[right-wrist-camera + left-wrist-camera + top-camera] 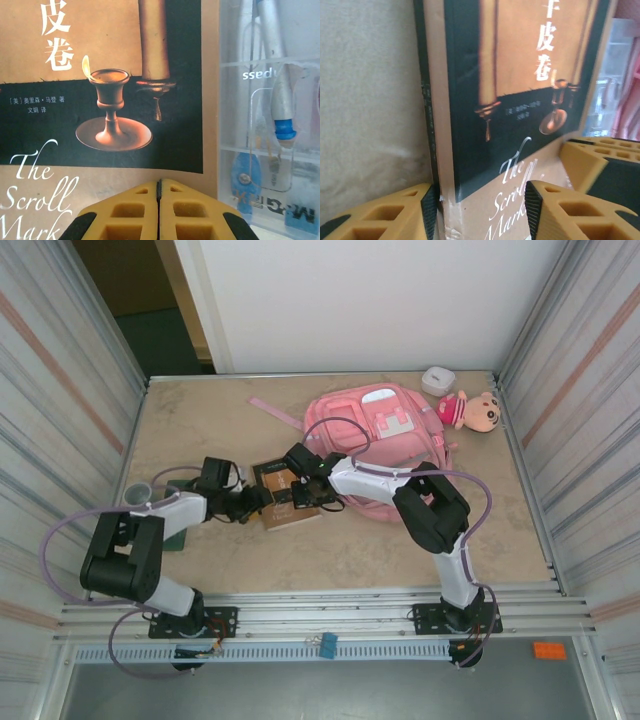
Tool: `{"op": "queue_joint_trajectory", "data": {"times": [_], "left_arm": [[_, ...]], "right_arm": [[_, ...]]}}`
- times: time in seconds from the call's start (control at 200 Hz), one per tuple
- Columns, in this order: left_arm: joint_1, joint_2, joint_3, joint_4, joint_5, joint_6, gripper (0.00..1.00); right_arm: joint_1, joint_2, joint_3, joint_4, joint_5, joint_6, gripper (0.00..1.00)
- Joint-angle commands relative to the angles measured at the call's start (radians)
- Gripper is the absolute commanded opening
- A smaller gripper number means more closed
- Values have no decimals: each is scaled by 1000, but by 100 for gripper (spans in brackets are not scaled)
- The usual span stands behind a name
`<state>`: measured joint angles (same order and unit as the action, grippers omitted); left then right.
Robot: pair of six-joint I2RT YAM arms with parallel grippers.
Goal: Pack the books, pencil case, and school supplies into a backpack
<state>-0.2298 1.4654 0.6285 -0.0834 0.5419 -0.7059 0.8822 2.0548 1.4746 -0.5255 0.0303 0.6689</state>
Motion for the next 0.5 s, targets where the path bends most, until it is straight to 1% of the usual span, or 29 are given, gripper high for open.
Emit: {"op": "queue_joint_trajectory", "data": {"times": [0.0,0.08,0.15,0.266,0.426,0.496], "left_arm": [[-24,-123,72,68,140,-23,51],[-24,-175,65,60,104,-6,53],[-22,-177,41,75,73,4,54],[-19,-85,-9,169,92,-18,54],[-28,54,-35,338,137,-105,52],[-35,71,-28,349,133,-110,53]], "right_arm": [[16,8,-28,-13,-43,-11,5],[15,1,-32,-4,-49,-12,5],[16,-2,-35,5,-61,-12,5],[16,-5,-45,32,-87,-9,4],[16,-13,-64,48,-95,-2,4],[15,-16,-71,51,-95,1,3]]}}
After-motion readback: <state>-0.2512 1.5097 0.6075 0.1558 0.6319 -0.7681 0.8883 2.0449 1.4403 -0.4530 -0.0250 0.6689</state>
